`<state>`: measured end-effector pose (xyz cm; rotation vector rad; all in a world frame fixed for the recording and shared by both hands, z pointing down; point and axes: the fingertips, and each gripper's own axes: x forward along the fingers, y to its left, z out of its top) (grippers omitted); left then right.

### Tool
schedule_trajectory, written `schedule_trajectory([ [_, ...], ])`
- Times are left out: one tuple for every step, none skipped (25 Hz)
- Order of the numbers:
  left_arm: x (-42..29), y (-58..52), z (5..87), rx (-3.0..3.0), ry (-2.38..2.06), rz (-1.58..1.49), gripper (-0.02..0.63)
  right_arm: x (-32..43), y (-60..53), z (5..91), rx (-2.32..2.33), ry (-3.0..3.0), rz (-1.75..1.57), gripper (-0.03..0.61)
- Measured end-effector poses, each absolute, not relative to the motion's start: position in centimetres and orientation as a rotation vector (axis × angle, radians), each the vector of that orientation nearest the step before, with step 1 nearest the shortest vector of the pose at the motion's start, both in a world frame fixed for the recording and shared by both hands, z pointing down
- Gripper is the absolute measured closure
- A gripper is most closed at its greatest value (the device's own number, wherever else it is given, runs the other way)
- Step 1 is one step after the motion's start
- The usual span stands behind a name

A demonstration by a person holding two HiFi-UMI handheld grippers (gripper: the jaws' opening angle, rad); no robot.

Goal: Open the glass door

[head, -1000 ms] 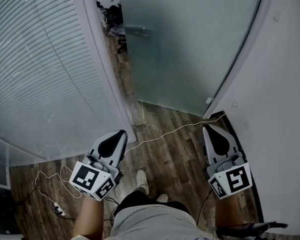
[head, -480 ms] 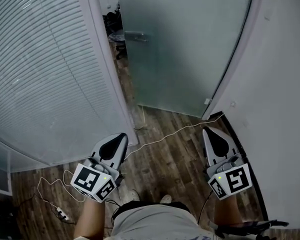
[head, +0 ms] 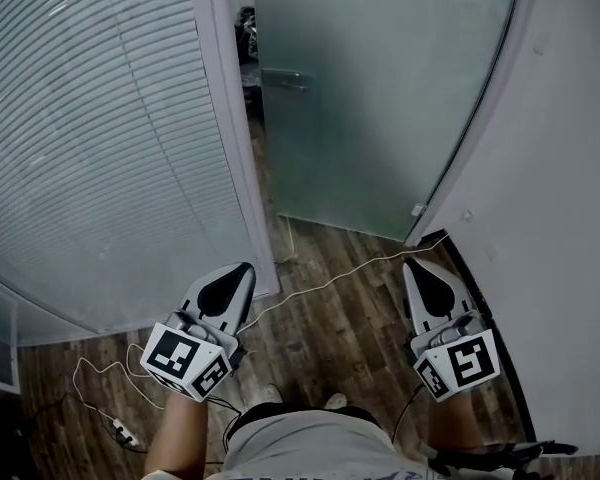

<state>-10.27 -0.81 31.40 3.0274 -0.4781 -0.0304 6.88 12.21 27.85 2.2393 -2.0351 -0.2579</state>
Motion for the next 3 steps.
schedule_trajectory([
  [-10.41, -0.78, 31.51, 3.026, -0.476, -0.03, 0.615, 6.74, 12.27, 27.89, 2.239, -2.031, -0.259, 0.578],
  [-10.54, -0.72, 31.63, 3.025, -0.473, -0.029, 0.615, 6.64, 12.36, 27.95, 2.239, -2.026, -0.261, 0.578],
  [-10.65, -0.65, 31.75, 3.023, -0.471, -0.028, 0.615, 6.54, 12.46, 28.02, 2.24, -2.022, -0.262, 0.578],
])
